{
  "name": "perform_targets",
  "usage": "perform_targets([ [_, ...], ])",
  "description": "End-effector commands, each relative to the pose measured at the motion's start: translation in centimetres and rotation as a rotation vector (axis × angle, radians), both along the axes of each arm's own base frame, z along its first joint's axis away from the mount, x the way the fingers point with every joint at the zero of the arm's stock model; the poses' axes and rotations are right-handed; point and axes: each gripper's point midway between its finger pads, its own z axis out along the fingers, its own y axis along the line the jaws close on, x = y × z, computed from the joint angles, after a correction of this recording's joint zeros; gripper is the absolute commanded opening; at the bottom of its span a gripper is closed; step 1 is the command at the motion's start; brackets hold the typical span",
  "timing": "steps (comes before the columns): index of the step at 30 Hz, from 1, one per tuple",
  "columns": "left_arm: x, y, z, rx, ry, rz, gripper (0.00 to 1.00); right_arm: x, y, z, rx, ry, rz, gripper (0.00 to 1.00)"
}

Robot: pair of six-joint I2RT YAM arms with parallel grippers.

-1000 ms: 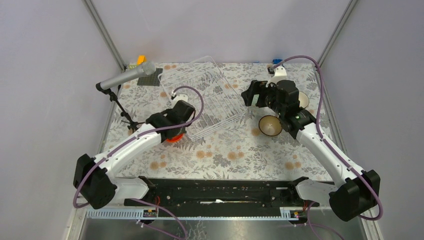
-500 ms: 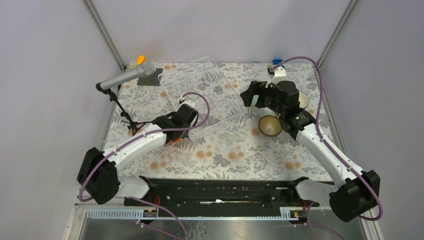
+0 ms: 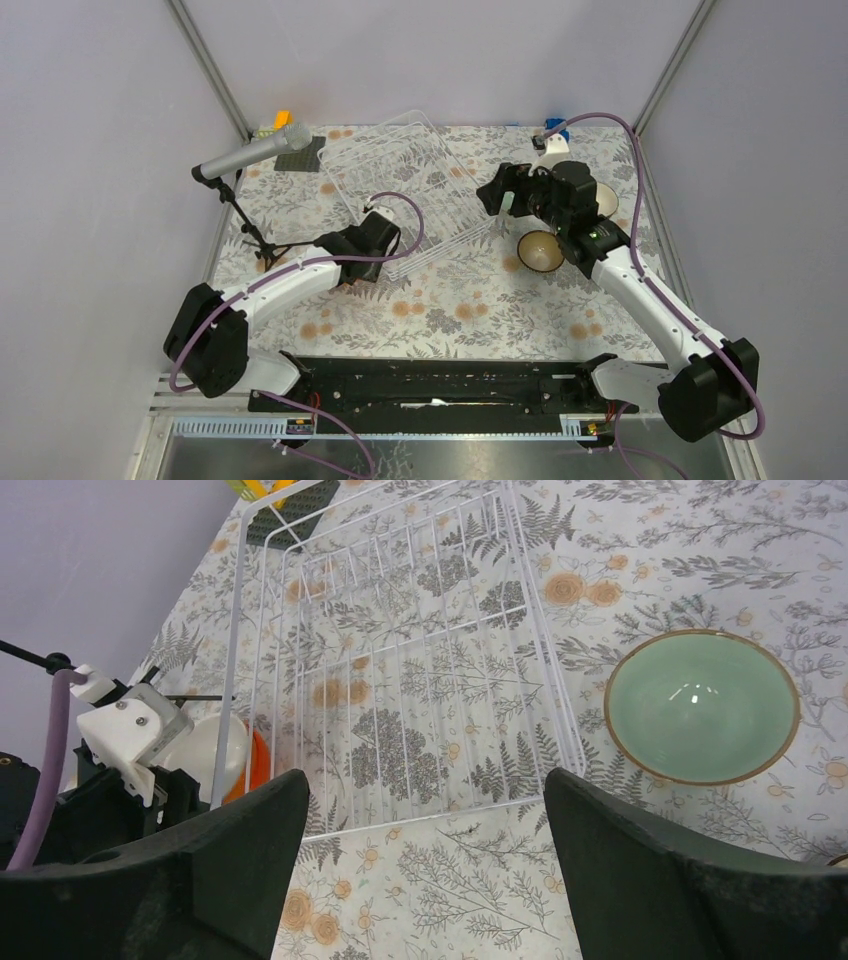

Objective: Unload the bowls from the dish rack

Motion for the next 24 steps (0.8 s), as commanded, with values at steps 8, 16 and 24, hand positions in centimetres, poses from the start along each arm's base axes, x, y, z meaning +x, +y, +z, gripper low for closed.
perform_targets([
  [8,1.1,-2.1,4.0,-0.155,-0.108,-0.010,0.55,-0.2,1.7,-4.7,0.068,0.275,-0.024,0.95],
  [16,0.8,-4.5,7.0,-0.342,-0.154,-0.042,0.59,-0.3,3.5,-9.4,0.170,0.454,-0.040,0.91],
  [24,1.5,-5.5,7.7,-0.450,-0.218,0.002,0.59,1.4,3.5,-12.3,0.274,0.543,-0.191,0.89],
])
